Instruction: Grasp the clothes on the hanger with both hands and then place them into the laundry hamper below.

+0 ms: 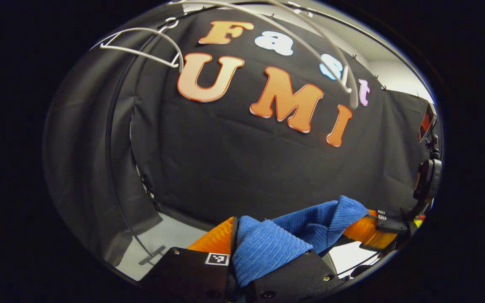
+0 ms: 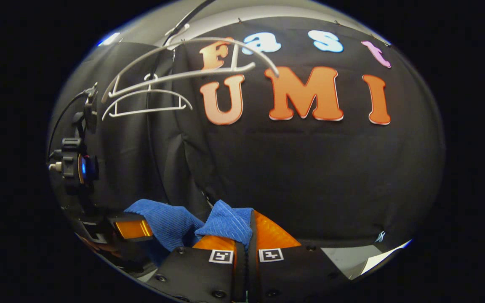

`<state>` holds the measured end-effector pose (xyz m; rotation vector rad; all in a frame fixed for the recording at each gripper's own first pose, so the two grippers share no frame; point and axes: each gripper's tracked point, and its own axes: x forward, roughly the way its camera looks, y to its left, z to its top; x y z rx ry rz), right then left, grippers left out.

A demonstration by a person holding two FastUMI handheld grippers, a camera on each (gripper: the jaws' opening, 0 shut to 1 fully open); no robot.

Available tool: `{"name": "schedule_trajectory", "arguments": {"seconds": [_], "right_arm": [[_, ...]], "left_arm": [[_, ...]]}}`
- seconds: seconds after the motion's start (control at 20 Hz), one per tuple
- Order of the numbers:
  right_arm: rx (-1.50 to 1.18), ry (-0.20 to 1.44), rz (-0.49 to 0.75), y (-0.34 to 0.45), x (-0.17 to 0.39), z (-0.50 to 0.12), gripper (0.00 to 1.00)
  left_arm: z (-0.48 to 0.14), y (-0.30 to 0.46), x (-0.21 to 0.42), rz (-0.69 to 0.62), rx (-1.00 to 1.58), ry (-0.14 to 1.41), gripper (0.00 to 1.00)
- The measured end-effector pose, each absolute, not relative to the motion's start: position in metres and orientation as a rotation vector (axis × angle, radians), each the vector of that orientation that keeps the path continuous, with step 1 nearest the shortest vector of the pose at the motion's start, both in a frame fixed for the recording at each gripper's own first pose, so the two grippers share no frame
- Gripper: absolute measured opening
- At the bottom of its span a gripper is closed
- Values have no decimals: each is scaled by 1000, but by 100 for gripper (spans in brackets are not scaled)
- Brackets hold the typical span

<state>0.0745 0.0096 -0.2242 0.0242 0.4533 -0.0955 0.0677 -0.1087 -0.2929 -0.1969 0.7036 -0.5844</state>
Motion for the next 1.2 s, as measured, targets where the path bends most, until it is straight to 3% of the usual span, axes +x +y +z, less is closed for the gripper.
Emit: {"name": "schedule_trajectory", "arguments": {"seconds": [0.35,0.55,0.65,0.7,0.75,0.8,0.85,0.9,0.95,1.0,1.15,1.2], "right_arm": [[150,795,-125,11,53,-381,9],[144,948,-146,5,19,-443,9],[152,1017,-159,2,4,-469,9],[161,1057,-162,3,-7,-478,9],[164,1083,-165,3,-13,-485,11],[161,1109,-169,2,-17,-492,11],[160,1131,-164,3,-22,-501,11],[164,1155,-152,7,-29,-504,15],[159,1163,-152,8,-34,-505,18],[162,1161,-144,10,-34,-507,23],[144,1152,-164,6,-30,-510,81],[157,1147,-166,7,-32,-509,100]], "left_arm": [[-428,-101,-7,-535,-131,1084,14],[-486,-89,-41,-504,-76,1217,15],[-505,-82,-55,-486,-56,1267,24],[-508,-78,-62,-479,-55,1281,19],[-510,-74,-66,-473,-63,1291,30],[-511,-69,-71,-465,-71,1302,25],[-511,-66,-73,-459,-79,1307,41],[-512,-62,-74,-451,-85,1311,47],[-511,-61,-73,-446,-86,1317,67],[-510,-58,-76,-441,-85,1319,59],[-511,-41,-80,-409,-69,1321,98],[-509,-40,-79,-403,-74,1318,98]]}}
